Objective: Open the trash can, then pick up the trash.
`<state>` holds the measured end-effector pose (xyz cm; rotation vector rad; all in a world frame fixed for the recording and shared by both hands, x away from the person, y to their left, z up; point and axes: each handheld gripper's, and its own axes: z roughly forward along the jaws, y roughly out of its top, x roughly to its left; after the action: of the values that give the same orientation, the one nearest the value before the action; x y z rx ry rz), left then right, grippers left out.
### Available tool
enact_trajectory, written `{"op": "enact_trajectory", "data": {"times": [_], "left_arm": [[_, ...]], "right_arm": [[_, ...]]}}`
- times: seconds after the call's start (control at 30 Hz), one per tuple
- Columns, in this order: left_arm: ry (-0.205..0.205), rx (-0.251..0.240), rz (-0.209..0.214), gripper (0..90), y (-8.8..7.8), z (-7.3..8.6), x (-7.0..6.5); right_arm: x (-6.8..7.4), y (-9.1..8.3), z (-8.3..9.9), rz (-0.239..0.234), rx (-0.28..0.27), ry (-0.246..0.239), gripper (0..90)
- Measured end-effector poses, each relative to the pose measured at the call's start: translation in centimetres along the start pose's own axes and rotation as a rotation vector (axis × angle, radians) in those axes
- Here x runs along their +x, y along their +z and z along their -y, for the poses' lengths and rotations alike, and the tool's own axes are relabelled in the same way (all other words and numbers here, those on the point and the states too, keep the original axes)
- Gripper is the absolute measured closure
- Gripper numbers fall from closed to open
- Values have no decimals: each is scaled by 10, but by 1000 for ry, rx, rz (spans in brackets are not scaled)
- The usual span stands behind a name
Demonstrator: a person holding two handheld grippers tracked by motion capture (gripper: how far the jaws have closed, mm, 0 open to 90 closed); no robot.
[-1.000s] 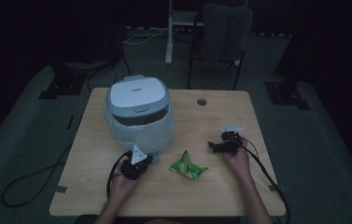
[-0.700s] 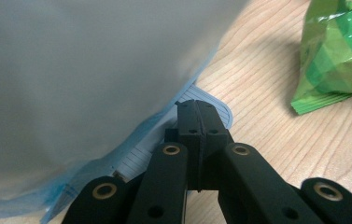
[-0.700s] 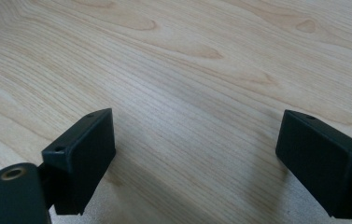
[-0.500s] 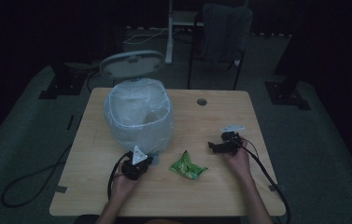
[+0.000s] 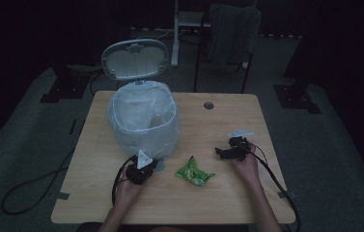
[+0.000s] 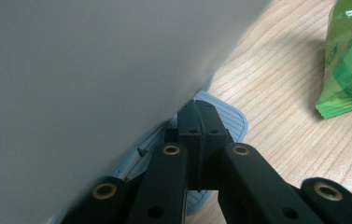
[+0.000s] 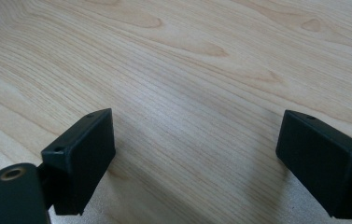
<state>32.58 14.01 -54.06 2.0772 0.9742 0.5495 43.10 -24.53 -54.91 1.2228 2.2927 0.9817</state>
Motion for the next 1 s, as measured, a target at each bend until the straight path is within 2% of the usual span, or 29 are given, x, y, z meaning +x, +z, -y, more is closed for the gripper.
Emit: {"op": "enact_trajectory", "data": {"times": [0.83,0.87,1.0], "left_arm": [[-13,-8,5,900,0,1,1],[-16,-9,6,900,0,1,0],[-14,-8,6,900,0,1,1]], "right_arm": [[2,-3,3,-6,1,-5,108],[3,-4,4,-3,-1,-4,121],[6,-10,8,-1,-20,-2,259]]}}
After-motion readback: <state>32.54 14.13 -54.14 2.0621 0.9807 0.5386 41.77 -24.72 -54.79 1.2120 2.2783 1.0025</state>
